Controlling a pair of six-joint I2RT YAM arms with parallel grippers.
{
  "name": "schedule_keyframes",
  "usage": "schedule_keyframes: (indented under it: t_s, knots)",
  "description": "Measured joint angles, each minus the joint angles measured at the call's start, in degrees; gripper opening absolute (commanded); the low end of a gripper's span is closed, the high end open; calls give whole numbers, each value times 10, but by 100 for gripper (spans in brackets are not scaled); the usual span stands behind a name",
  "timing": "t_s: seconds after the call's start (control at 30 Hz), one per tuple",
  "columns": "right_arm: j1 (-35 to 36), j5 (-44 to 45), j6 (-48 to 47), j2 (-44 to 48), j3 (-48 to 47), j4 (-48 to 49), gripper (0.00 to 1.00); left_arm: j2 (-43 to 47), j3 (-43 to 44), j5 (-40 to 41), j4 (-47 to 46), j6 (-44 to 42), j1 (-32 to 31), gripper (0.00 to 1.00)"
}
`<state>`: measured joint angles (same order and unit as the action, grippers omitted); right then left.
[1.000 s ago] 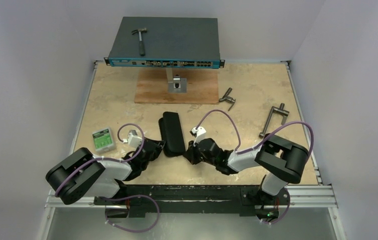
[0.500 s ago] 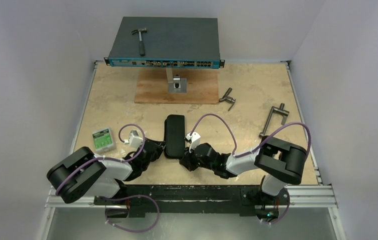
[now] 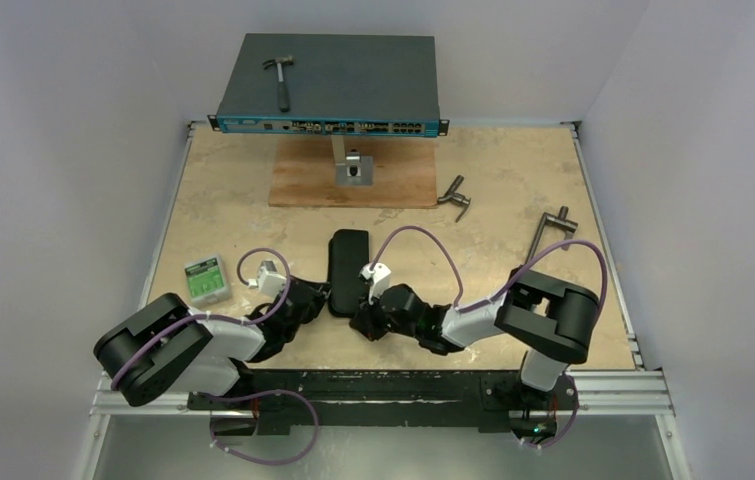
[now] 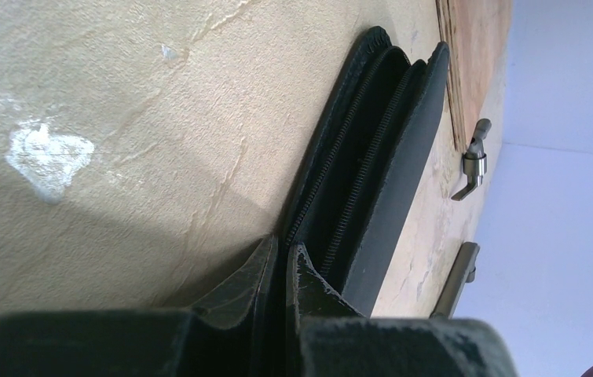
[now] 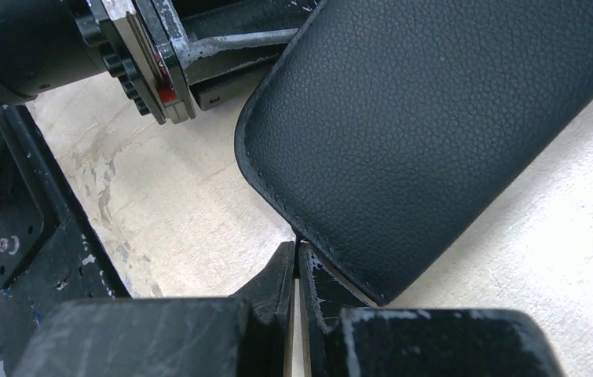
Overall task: Sort the hair-cutting tools
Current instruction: Zip the hairdressing tool bag at the center of the board.
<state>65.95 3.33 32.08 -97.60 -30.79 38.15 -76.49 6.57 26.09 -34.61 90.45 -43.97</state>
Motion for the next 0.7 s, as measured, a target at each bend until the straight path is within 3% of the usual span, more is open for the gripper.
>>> schedule_keyframes:
  t_s: [0.63, 0.7]
  knots:
    - [0, -29, -55, -29, -77, -73, 0, -40, 3, 2, -49, 0, -6, 0]
    - [0, -31, -56, -29, -80, -79, 20, -37, 3, 2, -46, -1, -6, 0]
